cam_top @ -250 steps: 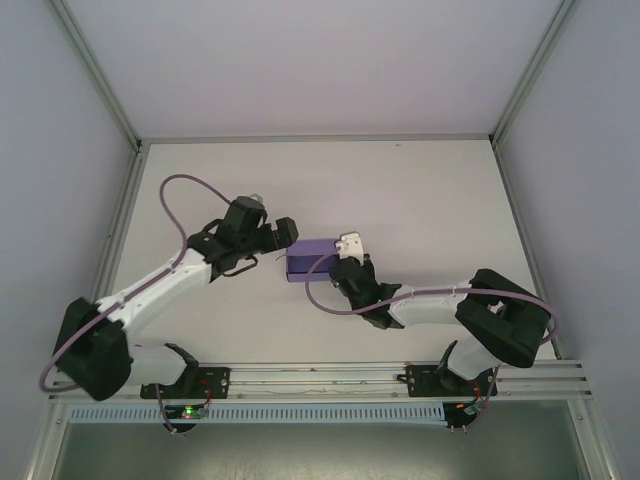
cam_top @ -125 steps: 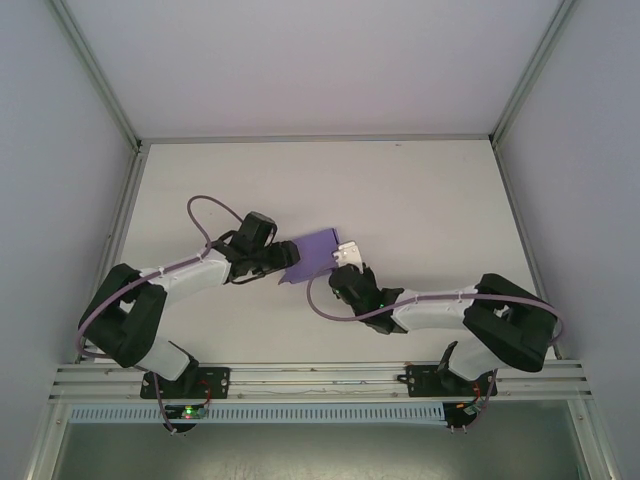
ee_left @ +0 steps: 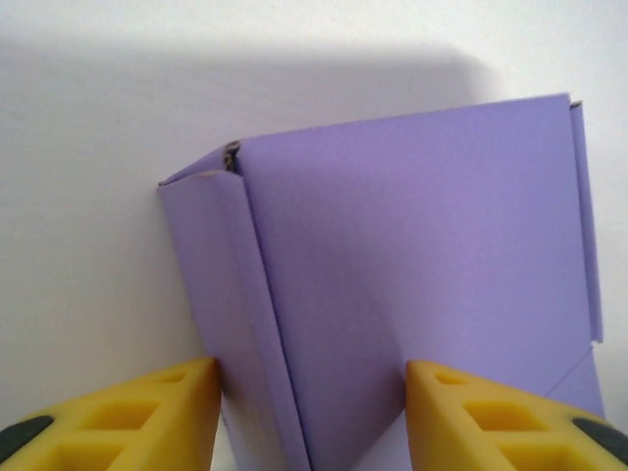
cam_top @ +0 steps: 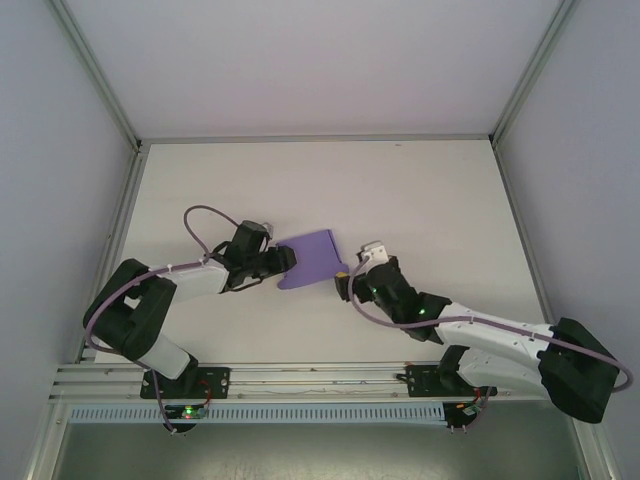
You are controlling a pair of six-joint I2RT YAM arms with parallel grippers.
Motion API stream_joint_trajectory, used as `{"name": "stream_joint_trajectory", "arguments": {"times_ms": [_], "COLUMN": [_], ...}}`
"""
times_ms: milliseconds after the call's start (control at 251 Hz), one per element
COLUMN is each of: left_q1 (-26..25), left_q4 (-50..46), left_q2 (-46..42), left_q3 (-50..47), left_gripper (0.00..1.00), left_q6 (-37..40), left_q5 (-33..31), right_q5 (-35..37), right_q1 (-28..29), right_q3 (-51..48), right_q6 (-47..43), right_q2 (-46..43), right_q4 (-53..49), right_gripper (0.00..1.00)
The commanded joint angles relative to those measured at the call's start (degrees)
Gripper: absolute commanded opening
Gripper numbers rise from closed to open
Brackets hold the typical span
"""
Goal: Assemble paper box
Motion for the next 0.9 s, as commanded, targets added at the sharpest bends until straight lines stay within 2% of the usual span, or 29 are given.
{"name": "stream_joint_trajectory", "arguments": {"times_ms": [0,60,164,247,355,455,638,750,838,898], "left_q1": [2.12,2.99,4.75,6.23,8.43,9.17,9.65,9.71,9.69,9.74], "left_q4": [7.34,11.31,17.3,22.77,27.82,31.72,30.66,30.82,30.55,30.45], "left_q2": [3.97,5.78,9.09,11.65,14.31,15.78,16.17,15.82,15.41,15.38], "left_q3": [-3.07,-4.04,-5.06,-6.36,-7.49,-8.45,-8.23,-8.57,-8.83,-8.76], "left_gripper": [0.47,0.45,0.37,0.36,0.33,0.33,0.31,0.3,0.31,0.31], "left_q6": [1.96,1.08,-0.46,-2.62,-5.07,-6.29,-5.12,-5.01,-4.7,-4.23], "left_q5": [3.4,6.21,11.61,15.54,19.35,20.28,20.94,20.79,20.28,20.43], "right_q5": [-12.59,-17.37,-26.72,-29.14,-37.25,-44.0,-52.08,-58.92,-61.21,-62.89], "right_q1": [-6.74,-10.65,-16.36,-18.77,-21.8,-23.61,-25.35,-25.41,-25.41,-25.45], "right_q3": [1.99,3.87,7.64,12.29,17.69,20.78,24.08,26.58,27.6,27.36], "right_q6": [0.74,2.79,4.54,6.88,8.68,10.74,14.82,17.76,19.58,21.39], "right_q2": [-1.65,-0.79,3.69,9.06,16.22,21.92,31.53,37.3,40.57,41.98], "right_q4": [-0.46,-0.72,-0.9,-3.84,-6.47,-6.23,-2.05,1.85,3.95,7.81], "right_gripper": [0.98,0.99,0.99,0.98,0.98,0.98,0.96,0.9,0.88,0.8]}}
